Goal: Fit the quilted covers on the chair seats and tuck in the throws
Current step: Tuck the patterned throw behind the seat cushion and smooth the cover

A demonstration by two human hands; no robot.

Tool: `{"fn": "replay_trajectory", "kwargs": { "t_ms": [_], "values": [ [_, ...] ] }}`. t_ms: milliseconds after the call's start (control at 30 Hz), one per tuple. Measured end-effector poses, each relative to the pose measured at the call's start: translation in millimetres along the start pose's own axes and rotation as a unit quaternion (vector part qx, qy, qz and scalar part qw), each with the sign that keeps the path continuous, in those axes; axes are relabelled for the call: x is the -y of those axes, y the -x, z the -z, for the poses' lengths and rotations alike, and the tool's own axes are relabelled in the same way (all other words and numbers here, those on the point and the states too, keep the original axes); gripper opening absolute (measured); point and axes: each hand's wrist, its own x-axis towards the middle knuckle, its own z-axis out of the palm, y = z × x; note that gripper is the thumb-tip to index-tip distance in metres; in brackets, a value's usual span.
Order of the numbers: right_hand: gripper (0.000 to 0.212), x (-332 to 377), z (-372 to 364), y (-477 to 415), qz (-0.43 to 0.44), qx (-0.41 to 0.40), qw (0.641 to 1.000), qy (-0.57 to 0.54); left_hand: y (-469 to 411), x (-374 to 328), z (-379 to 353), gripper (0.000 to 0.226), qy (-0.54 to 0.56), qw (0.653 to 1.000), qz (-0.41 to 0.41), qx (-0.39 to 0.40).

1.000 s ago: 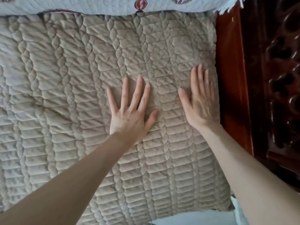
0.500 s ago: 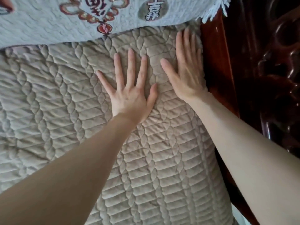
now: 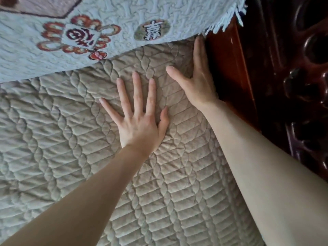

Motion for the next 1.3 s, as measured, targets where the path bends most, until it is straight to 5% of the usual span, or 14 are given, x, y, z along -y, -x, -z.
{"fn": "replay_trajectory", "kwargs": {
  "t_ms": [233, 467, 800, 1033, 1300],
  "values": [
    [0.094, 2.1, -2.7, -1.2, -0.017, -0.041, 0.998, -0.039, 0.7, 2.4, -8.1, 0.067, -0.003, 1.000, -0.017, -0.009],
    [0.066, 21.1, 0.6, -2.4, 0.164, -0.108, 0.978, 0.070, 1.0, 4.3, -13.4, 0.068, 0.005, 1.000, -0.018, -0.017],
    [0.091, 17.2, 10.8, -19.0, 0.068, 0.021, 0.995, 0.073, 1.8, 5.9, -13.8, 0.067, 0.013, 0.999, -0.021, -0.032],
    [0.086, 18.2, 14.6, -30.7, 0.064, 0.043, 0.993, 0.093, 2.1, 5.2, -12.3, 0.065, 0.002, 0.999, -0.028, -0.043],
    [0.071, 15.6, 4.3, -43.7, 0.033, 0.025, 0.997, -0.066, 3.1, 3.1, -6.0, 0.065, -0.016, 0.999, -0.034, -0.019]
  ]
}}
